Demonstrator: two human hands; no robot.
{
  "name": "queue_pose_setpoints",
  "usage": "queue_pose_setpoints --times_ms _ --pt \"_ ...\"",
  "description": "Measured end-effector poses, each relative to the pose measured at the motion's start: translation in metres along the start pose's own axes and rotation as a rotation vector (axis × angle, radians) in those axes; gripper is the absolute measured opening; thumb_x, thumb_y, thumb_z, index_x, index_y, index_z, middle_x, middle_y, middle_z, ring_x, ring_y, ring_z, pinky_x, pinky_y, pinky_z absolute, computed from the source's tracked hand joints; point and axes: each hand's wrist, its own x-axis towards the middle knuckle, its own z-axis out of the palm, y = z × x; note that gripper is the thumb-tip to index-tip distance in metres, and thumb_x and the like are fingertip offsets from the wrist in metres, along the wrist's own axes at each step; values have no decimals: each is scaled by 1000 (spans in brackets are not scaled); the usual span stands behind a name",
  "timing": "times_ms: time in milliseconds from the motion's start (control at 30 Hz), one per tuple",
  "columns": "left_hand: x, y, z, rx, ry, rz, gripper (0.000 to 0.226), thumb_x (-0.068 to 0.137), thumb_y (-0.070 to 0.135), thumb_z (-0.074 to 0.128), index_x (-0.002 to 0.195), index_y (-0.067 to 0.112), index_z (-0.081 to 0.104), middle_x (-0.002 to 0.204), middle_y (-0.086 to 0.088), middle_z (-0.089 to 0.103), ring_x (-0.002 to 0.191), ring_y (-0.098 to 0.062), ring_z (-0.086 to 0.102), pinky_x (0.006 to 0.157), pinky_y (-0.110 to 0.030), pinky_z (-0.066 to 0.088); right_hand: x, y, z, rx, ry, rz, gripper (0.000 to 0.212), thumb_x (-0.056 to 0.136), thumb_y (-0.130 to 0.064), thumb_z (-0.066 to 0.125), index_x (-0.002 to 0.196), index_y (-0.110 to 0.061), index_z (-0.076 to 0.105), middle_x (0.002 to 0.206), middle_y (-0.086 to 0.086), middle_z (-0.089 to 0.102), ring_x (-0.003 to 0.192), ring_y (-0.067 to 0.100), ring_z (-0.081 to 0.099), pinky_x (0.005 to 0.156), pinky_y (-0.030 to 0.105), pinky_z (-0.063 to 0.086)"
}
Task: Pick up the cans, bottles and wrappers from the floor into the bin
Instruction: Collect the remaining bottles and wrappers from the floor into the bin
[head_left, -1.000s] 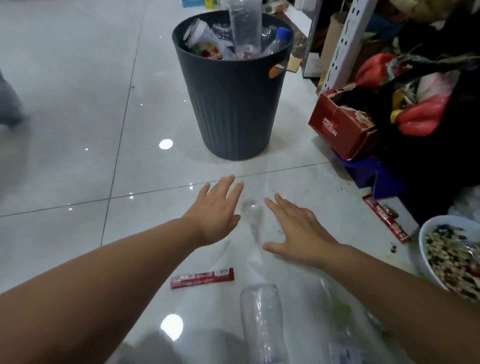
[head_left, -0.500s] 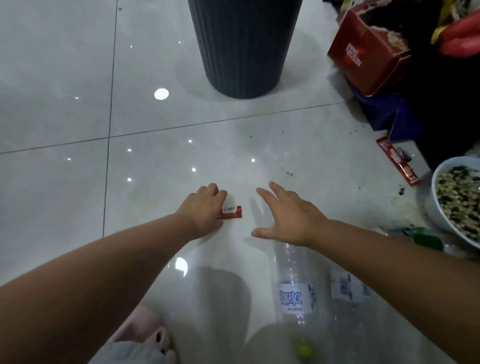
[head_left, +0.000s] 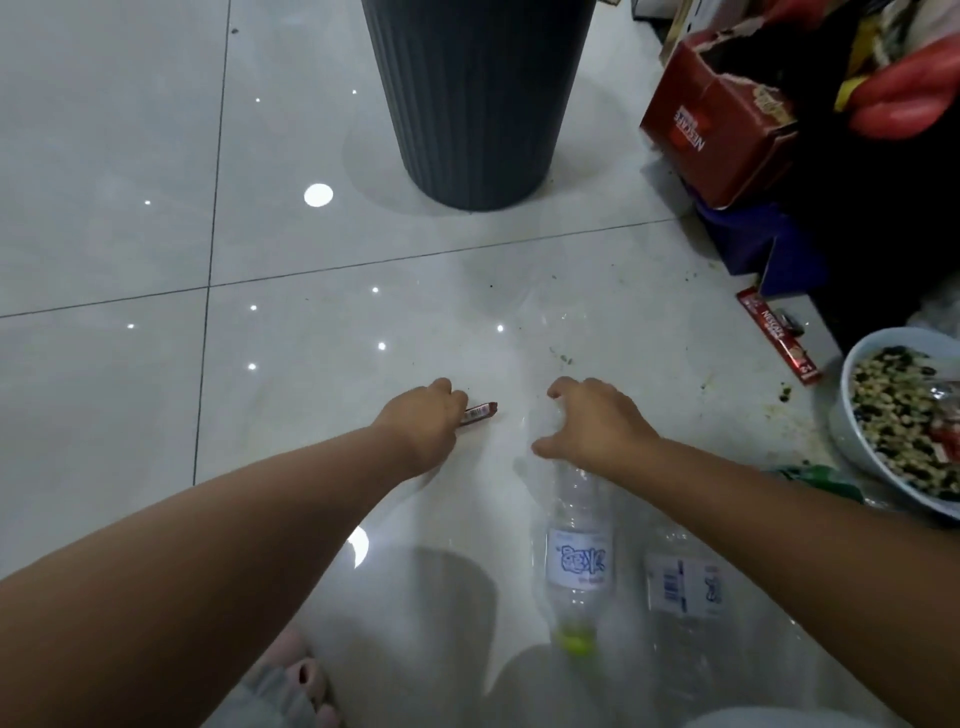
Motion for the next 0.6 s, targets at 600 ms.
queue_pose_setpoints --times_ms 600 --pt "3 21 -328 -153 592 84 11 89 17 47 98 14 52 91 -10 61 80 -29 56 64 -37 42 7 -105 -323 47 788 -202 48 69 -44 76 110 -25 60 112 4 53 105 26 50 83 37 45"
